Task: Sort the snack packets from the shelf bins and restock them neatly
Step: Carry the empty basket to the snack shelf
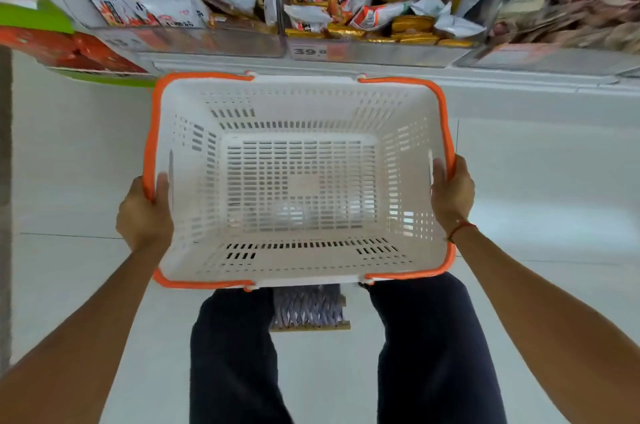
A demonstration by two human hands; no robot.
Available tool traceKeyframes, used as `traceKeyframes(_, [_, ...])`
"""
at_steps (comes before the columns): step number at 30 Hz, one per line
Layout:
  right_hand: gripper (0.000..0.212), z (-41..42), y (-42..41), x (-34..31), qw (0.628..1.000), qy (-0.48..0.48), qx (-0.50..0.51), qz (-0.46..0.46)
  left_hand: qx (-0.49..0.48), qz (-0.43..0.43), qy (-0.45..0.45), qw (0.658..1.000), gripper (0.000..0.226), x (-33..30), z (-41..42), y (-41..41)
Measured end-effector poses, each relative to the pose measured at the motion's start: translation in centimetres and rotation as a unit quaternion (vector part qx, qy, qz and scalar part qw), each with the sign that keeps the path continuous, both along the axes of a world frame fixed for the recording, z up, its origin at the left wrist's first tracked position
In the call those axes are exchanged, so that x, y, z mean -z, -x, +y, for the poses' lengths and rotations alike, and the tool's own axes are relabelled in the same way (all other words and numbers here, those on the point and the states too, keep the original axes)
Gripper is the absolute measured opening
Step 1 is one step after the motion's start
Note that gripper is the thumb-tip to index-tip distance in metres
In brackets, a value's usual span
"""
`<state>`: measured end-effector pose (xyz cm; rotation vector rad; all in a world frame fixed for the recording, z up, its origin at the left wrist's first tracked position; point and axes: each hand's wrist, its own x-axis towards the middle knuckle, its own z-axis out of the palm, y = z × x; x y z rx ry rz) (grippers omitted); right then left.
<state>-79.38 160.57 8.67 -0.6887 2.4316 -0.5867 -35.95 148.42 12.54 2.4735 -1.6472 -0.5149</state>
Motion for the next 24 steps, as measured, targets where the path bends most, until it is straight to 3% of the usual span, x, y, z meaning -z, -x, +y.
traceKeyframes(13, [0.028,-1.9,-0.5,21.8,0.999,0.031,-0.021,0.039,0.024,0.053,0.025,0.998,0.044,23.1,-2.4,-2.1])
traceKeyframes(24, [0.025,-5.8,0.6,26.5,0.993,0.029,-0.061,0.1,0.015,0.12,0.072,0.99,0.042,30.8,-4.9,-3.4])
